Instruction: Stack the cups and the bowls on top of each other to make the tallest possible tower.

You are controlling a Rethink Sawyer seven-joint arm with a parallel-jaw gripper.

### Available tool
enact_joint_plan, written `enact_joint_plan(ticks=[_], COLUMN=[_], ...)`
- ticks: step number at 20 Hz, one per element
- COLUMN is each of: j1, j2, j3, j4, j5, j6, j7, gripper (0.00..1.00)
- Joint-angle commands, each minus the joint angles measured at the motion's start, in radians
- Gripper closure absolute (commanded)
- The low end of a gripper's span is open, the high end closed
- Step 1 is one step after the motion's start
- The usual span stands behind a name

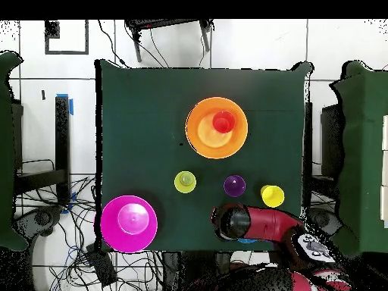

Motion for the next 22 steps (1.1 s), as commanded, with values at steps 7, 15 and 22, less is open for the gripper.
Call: enact_joint_plan(ticks=[7, 15, 22], j1=[0.097, 0.177, 0.263], j2=[0.774, 0.847, 0.792], j3=[-0.147, -0.241, -0.288], j4=[-0.485, -0.541, -0.453], j5=[0.131, 0.2, 0.321], j6=[-0.778, -0.98, -1.018], j7=[0.184, 0.076, 0.071], gripper=[0.0, 0.0, 0.0])
